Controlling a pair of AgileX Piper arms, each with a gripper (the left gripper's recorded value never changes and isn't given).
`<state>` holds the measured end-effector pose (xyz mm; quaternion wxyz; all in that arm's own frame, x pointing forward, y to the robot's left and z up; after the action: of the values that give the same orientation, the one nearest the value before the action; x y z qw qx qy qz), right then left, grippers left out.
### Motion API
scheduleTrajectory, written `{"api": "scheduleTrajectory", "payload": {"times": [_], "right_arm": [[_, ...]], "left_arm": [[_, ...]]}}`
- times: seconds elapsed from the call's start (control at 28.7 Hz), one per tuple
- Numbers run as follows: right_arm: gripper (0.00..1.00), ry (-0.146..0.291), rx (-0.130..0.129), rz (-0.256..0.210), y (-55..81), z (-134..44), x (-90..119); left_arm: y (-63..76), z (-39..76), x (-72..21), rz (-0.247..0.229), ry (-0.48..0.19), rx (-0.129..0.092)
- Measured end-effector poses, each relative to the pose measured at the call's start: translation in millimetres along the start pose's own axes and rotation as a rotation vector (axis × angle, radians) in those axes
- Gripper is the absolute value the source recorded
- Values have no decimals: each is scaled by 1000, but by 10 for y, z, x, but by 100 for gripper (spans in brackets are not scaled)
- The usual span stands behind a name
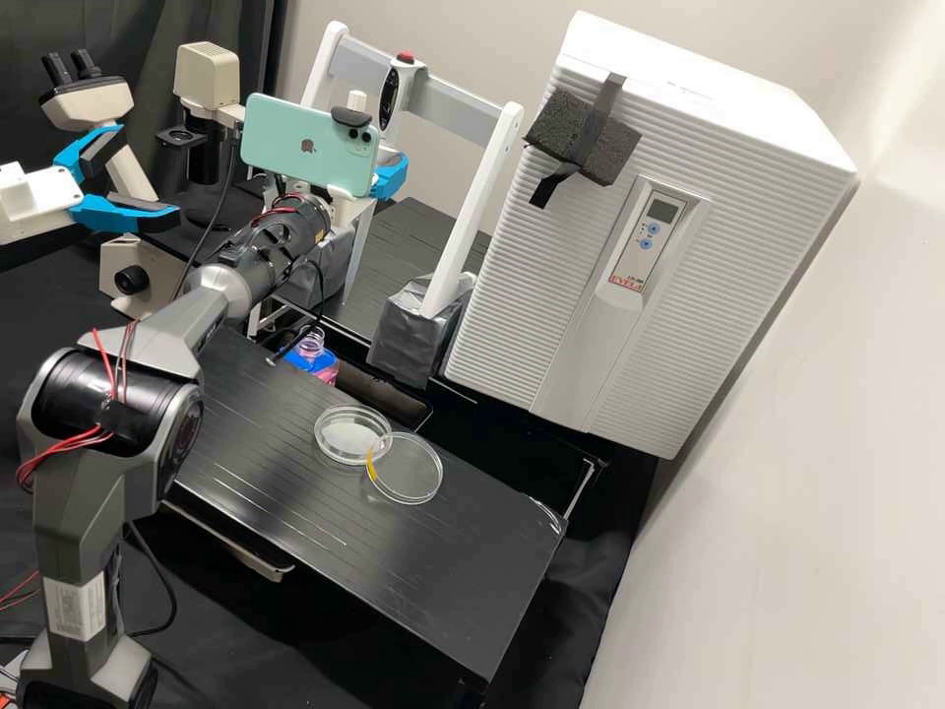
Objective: Use the pipette
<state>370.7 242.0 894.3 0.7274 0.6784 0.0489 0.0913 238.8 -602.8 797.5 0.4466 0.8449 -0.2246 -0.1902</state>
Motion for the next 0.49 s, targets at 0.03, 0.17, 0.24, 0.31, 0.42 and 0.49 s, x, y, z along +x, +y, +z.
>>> {"api": "scheduleTrajectory", "payload": {"times": [0.03, 0.17, 0.24, 0.31, 0.42, 0.49], "right_arm": [[0, -3, 7, 0, 0, 2, 0], [0, -3, 9, 0, 0, 3, 0], [0, -3, 9, 1, 3, 1, 1], [0, -3, 9, 1, 3, 1, 1], [0, -2, 10, 1, 8, -3, -3], [0, 0, 10, -1, 20, -13, -13]], "left_arm": [[1, -5, 0, 0, 2, 1], [2, -16, -1, 1, 6, 2], [2, -15, -1, 1, 5, 2], [2, -15, -1, 1, 5, 2], [2, -16, -1, 1, 7, 1], [2, -16, -1, 1, 7, 1]]}}
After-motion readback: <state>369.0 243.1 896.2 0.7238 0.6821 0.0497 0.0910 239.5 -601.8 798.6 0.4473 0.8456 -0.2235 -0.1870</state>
